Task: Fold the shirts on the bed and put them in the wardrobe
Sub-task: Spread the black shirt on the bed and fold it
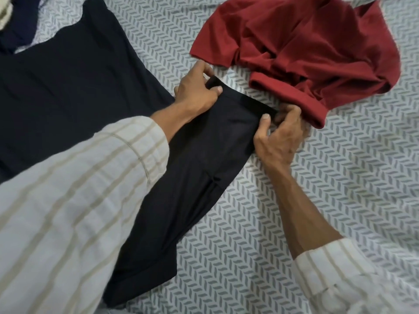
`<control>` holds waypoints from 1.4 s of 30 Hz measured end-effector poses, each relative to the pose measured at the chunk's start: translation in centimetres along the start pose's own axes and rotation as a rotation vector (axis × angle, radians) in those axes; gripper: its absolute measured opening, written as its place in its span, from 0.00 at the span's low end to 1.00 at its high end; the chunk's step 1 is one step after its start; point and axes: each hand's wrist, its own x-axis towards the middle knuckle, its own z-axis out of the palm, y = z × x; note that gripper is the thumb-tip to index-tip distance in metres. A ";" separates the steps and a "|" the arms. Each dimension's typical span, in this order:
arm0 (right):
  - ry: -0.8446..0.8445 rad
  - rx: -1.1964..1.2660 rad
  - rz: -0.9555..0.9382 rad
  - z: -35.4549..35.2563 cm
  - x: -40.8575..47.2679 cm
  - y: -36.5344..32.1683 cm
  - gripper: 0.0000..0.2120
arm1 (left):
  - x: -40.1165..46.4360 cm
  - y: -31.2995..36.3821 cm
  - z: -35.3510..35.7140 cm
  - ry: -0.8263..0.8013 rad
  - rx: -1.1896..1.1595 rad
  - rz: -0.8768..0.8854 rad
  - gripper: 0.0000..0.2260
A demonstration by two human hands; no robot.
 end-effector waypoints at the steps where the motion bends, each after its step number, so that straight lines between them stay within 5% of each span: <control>1: -0.012 -0.002 -0.010 0.0 -0.1 0.0 0.16 | 0.0 0.0 0.0 -0.018 -0.002 0.018 0.14; 10: 0.105 0.047 0.043 0.7 0.0 0.4 0.13 | 0.9 -0.2 0.0 -0.026 -0.030 0.095 0.16; 18: 0.066 -0.236 -0.047 1.2 0.0 0.3 0.10 | -3.8 -1.1 -1.8 0.085 0.268 0.257 0.38; 24: -0.004 -0.256 -0.053 -1.1 -0.5 -2.3 0.12 | -19.3 -6.5 -5.3 -0.021 0.373 0.281 0.14; 28: -0.057 -0.182 -0.042 -3.3 -3.4 -3.3 0.23 | -27.9 -10.2 -3.8 -0.218 0.496 0.165 0.18; 34: -0.526 -0.116 0.259 -5.9 -10.1 -6.8 0.30 | -31.6 -10.7 -1.7 -0.219 0.553 0.241 0.17; 39: -0.509 -0.114 0.220 -7.2 -10.5 -6.5 0.28 | -32.5 -10.8 -1.7 -0.347 0.543 0.301 0.21; 42: -0.495 -0.157 0.178 -7.5 -10.8 -6.5 0.32 | -32.7 -11.7 -2.3 -0.316 0.298 0.255 0.17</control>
